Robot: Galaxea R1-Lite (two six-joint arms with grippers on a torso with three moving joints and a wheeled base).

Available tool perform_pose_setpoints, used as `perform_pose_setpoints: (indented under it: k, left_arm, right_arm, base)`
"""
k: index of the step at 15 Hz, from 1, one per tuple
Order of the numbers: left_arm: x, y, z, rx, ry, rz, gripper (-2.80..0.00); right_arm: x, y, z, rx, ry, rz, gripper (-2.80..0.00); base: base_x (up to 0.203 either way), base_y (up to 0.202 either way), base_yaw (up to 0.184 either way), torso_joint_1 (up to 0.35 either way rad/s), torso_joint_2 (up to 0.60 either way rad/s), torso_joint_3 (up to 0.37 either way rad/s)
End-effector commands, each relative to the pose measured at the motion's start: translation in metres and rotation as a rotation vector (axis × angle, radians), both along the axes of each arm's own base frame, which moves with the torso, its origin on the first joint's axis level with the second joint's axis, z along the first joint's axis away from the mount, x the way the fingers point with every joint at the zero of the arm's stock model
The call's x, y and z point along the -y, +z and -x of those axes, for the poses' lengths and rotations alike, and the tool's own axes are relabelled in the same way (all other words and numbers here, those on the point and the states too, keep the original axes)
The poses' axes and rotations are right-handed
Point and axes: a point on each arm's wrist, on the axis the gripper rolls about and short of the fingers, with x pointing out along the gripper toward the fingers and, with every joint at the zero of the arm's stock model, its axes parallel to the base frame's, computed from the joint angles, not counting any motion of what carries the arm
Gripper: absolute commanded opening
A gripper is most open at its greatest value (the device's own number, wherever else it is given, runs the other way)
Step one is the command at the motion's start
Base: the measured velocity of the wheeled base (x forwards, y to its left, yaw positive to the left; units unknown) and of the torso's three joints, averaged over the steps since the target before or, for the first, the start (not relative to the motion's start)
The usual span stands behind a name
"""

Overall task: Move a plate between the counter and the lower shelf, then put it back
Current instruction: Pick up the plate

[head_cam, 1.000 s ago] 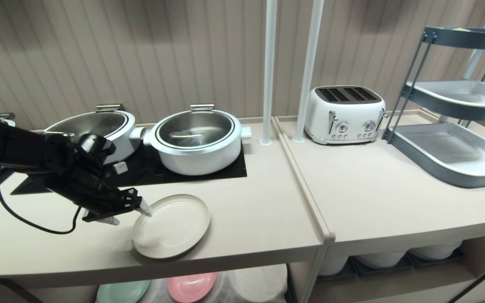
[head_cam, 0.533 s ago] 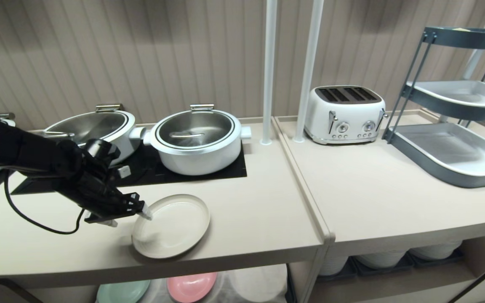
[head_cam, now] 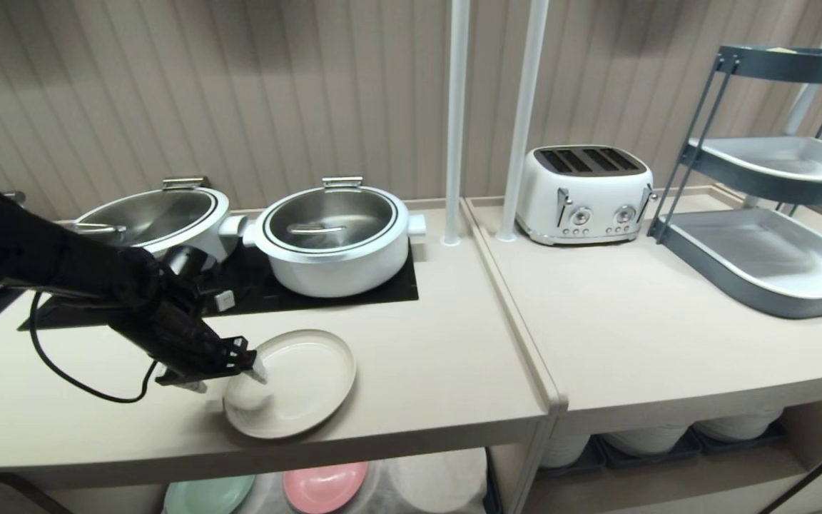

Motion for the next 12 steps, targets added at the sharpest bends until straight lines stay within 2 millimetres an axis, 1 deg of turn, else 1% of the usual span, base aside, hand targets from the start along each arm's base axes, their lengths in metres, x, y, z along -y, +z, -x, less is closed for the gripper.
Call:
perform_pose_setpoints:
  k: [1,4,12]
  left_arm:
    - [0.0003,-0.0081,-0.0011,-0.008,0.003,-0.010,0.00]
    - [0.0016,-0.0143,-0.0028,-0.003,0.003,-0.027,0.00]
    - [0.0043,-0.0142,-0.0046,0.006,-0.004,-0.026,0.00]
  right_arm:
    - [0.0000,0.0000,0.0000,0.000,0.000,0.000,-2.80]
    - [0.0000,0.0000,0.0000,0.000,0.000,0.000,-2.80]
    - [0.0000,0.0000,0.0000,0.000,0.001,0.000,-2.80]
  base:
    - [0.000,0.000,0.000,0.000,0.00,0.000]
    - [0.000,0.000,0.000,0.000,0.00,0.000]
    - [0.000,0.000,0.000,0.000,0.00,0.000]
